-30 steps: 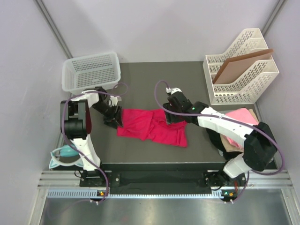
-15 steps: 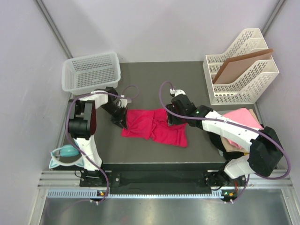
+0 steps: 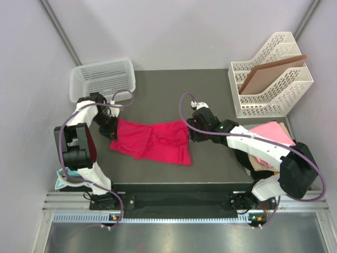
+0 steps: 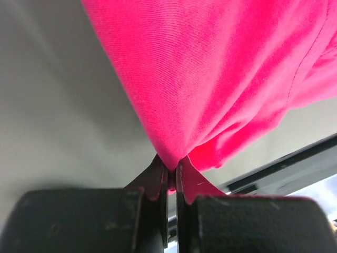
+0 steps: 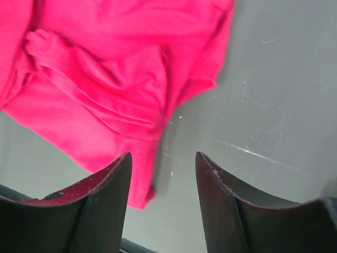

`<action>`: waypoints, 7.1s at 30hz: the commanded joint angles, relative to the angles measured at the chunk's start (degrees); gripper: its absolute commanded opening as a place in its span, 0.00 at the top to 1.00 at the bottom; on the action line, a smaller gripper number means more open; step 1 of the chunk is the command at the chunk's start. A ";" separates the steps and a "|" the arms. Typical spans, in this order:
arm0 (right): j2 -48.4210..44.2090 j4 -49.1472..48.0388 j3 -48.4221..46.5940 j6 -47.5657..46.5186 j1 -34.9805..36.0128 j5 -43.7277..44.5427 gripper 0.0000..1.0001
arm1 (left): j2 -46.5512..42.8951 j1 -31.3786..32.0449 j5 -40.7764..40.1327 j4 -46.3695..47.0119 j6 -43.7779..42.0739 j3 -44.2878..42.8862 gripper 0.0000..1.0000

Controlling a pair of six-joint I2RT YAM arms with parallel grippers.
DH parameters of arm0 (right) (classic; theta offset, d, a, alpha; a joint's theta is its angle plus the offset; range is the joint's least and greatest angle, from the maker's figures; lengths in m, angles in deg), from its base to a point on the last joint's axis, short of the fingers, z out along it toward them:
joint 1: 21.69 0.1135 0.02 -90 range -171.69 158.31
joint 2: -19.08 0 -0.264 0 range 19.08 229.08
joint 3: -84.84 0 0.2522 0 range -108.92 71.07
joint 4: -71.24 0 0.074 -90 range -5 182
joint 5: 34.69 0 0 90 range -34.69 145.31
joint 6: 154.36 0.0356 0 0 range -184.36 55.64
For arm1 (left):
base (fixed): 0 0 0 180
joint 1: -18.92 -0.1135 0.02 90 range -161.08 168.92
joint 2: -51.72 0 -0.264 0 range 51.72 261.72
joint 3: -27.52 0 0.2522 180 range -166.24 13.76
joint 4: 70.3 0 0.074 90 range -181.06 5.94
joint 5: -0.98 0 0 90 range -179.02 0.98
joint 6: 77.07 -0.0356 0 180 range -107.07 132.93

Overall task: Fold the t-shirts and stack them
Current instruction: Grab one side of the 2/3 rectangular tshirt with left arm, then fold the long partially folded tshirt into a neat square, then put the neatly folded tshirt into the corner of the board with the right arm

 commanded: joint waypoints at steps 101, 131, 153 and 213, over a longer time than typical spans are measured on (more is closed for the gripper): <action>32.60 -50.45 5.09 23.09 -26.65 -57.06 0.32 | -0.89 42.13 14.88 6.38 10.72 -11.51 0.04; 37.26 -42.10 -0.27 17.47 -17.60 -53.99 0.36 | 8.26 51.36 17.95 12.54 14.33 -8.97 0.09; 39.29 -47.03 -1.77 22.74 -13.37 -53.82 0.95 | 7.92 53.12 16.12 9.74 13.98 -11.33 0.11; -30.32 23.73 -8.37 1.30 -59.69 -6.80 1.00 | -28.22 20.51 -10.35 16.41 5.80 4.75 0.23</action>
